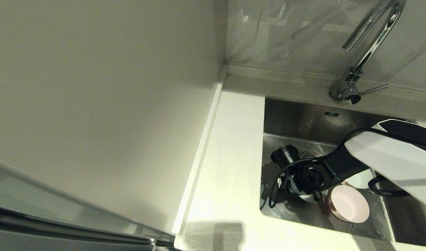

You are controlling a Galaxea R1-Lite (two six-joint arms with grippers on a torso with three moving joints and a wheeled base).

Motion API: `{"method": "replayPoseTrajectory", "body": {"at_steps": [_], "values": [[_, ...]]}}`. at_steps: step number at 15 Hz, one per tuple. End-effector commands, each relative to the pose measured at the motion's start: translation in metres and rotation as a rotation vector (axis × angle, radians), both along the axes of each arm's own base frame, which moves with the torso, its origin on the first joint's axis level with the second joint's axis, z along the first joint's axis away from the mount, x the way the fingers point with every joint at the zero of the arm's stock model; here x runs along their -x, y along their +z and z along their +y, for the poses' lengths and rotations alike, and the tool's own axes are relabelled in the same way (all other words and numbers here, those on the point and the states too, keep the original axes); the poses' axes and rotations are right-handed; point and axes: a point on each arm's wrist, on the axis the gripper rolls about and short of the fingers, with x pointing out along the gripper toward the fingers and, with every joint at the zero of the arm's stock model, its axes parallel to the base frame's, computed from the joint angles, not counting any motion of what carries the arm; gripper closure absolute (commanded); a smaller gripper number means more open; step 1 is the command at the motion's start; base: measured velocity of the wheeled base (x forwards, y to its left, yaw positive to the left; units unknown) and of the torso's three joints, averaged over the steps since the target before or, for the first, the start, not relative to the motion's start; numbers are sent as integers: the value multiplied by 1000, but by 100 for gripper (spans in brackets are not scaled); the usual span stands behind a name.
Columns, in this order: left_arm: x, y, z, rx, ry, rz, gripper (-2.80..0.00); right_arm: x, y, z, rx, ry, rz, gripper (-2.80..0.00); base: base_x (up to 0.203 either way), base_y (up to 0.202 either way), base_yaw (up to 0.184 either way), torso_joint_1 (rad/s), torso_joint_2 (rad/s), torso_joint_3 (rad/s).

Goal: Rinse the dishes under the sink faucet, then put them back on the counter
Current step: Put a bowl into the sink

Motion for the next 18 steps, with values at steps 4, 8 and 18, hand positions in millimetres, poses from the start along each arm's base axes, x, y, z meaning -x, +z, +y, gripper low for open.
{"method": "replayPoseTrajectory", "body": {"at_steps": [4,8,18], "values": [[0,0,0,1,1,-3,0,-1,-5,0,42,-26,-6,0,0,0,0,0,0,0],[0,0,0,1,-1,-3,0,0,1,-1,34,-29,-18,-280,0,0,0,0,0,0],[0,0,0,0,1,-5,0,139,190,-61,-81,-67,-352,-280,0,0,0,0,0,0]]}}
